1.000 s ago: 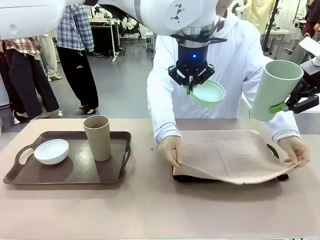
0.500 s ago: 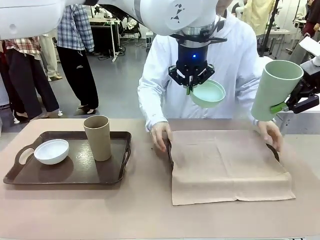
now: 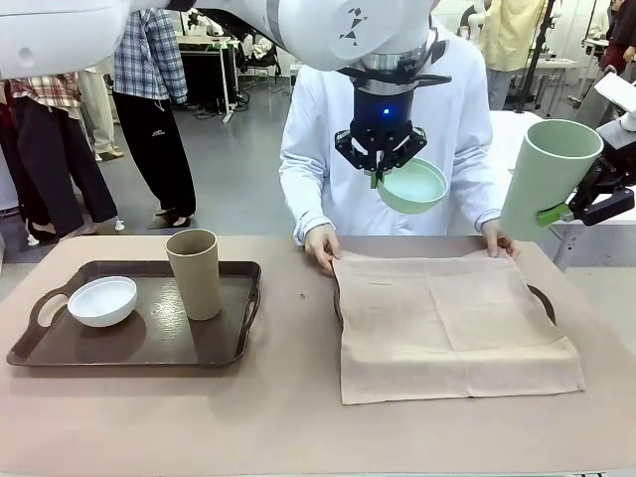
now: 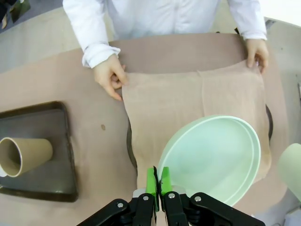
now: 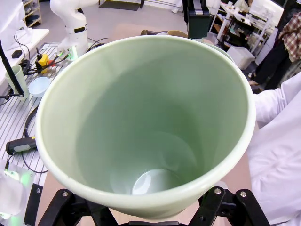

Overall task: Set up a tray with a mat and arrange the tableware.
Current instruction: Place the Picnic Bowl and Reusable plastic cup back onto the Handle tray in front of the human's position.

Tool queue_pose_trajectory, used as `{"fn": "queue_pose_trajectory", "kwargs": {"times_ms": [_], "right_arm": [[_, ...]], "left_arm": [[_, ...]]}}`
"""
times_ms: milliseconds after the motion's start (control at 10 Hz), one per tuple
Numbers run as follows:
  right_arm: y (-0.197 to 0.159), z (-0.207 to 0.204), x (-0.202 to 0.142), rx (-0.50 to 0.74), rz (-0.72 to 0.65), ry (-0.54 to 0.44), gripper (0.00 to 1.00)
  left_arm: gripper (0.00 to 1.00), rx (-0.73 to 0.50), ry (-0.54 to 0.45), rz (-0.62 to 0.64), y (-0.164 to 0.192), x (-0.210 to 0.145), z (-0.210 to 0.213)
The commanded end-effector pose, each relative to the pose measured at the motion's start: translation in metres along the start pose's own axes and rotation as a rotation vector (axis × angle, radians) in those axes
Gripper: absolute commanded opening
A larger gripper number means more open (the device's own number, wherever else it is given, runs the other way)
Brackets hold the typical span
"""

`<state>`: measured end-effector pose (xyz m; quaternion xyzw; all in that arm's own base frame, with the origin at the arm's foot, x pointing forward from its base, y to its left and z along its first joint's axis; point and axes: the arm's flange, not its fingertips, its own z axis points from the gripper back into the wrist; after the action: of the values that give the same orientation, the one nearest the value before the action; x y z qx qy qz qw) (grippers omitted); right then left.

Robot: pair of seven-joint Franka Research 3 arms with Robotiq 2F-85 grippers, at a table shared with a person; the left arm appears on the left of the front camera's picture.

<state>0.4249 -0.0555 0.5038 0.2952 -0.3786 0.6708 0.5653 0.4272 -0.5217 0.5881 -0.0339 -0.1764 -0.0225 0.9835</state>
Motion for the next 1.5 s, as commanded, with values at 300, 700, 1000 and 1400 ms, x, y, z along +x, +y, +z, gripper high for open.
{"fn": "queue_pose_trajectory", "kwargs": {"times_ms": [300, 700, 1000, 1400], "right_arm": [[-0.002, 0.0, 0.001, -0.004, 0.005, 0.005, 0.64], [-0.002, 0.0, 0.001, -0.004, 0.005, 0.005, 0.64], [-0.009, -0.015, -0.036, 0.055, 0.022, -0.06, 0.82], [-0.015, -0.052, -0.09, 0.124, -0.024, -0.078, 0.82]], "left_arm": [[0.0, -0.013, 0.002, -0.007, 0.0, 0.004, 0.003], [0.0, -0.013, 0.002, -0.007, 0.0, 0.004, 0.003], [0.04, -0.084, 0.024, -0.056, 0.008, -0.013, -0.033], [0.04, -0.08, 0.132, -0.069, 0.017, -0.033, -0.095]]}}
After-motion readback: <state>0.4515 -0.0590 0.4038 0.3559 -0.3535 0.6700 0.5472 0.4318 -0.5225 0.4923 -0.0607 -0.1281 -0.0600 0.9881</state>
